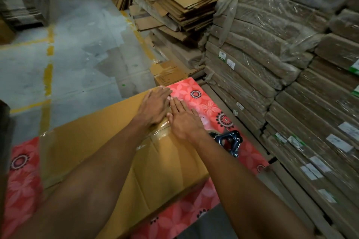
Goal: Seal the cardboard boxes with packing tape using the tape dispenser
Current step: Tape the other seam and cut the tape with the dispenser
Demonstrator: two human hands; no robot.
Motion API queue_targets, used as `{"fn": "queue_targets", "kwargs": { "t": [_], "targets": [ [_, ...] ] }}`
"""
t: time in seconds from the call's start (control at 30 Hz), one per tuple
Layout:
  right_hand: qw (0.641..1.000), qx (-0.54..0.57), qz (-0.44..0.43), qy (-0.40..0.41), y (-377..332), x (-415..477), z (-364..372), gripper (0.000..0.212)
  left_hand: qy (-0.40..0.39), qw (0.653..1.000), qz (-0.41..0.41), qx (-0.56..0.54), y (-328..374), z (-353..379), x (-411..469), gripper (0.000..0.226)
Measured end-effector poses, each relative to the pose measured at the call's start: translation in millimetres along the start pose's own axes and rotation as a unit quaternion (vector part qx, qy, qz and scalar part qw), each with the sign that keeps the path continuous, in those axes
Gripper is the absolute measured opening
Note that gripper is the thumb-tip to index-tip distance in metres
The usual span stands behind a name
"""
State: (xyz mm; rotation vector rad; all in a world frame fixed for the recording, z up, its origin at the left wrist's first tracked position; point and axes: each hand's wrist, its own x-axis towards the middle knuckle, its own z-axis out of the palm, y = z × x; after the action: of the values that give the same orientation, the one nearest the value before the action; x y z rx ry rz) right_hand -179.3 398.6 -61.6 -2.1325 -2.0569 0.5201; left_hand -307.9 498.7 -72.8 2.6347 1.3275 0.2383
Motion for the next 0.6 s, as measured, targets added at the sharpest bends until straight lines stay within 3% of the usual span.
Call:
{"fn": "queue_targets", "kwargs": {
  "t": [0.1,0.3,0.47,0.6],
  "targets": [
    [1.000,-0.010,-0.012,-0.003,7.9,-30.1,-0.7,0.063,-0.048,0.995,-0.034,0.075,2.0,-2.3,1.5,0.056],
    [1.000,-0.012,0.001,0.023,30.8,-121.0,5.4,0.065,-0.081,0.988,-0.100,0.082,36.4,-10.6,-4.6,0.059],
    [0.999,0.001,-0.012,0.033,33.5,-120.7,9.3,0.065,-0.060,0.998,-0.009,0.024,95.1,5.2,-72.2,0.055],
    [0.999,0.000,-0.045,0.028,40.6,-120.9,8.8,0.068,-0.052,0.998,-0.026,0.010,93.0,11.8,-104.6,0.055]
  ]
}}
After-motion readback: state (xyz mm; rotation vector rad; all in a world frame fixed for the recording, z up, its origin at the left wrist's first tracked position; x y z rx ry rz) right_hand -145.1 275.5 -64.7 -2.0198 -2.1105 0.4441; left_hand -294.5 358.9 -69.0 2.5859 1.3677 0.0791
